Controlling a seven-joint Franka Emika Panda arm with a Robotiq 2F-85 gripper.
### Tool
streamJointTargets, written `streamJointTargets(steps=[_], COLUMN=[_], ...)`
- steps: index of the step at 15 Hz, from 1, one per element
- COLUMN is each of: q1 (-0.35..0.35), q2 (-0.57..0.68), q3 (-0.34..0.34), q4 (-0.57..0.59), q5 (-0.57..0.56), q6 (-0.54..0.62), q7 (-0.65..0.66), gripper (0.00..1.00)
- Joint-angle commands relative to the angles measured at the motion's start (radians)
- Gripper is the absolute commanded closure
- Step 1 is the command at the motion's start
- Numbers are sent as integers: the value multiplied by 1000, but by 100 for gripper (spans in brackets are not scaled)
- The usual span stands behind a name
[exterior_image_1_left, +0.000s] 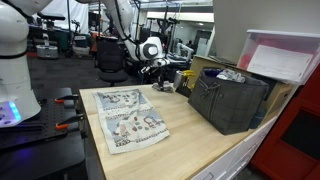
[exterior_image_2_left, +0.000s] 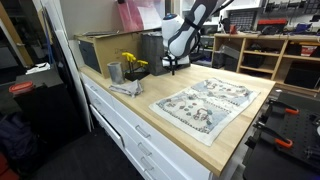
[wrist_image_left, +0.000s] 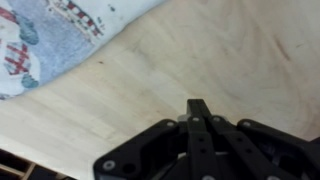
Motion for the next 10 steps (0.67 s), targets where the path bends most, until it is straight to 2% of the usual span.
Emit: streamJointTargets(steps=[1,5,7,8,10], q1=[-67,-183,-275,-305,-357], q2=[2,15,12,17,23], q3=[-28,-16,32,41,57], q4=[-9,-1,3,9,15], q5=[-25,-33,-4,5,23], q6=[-62,-125,-155,-174,-203], q7=[62,2,-69,-90,-118], gripper=[100,100,100,74,66])
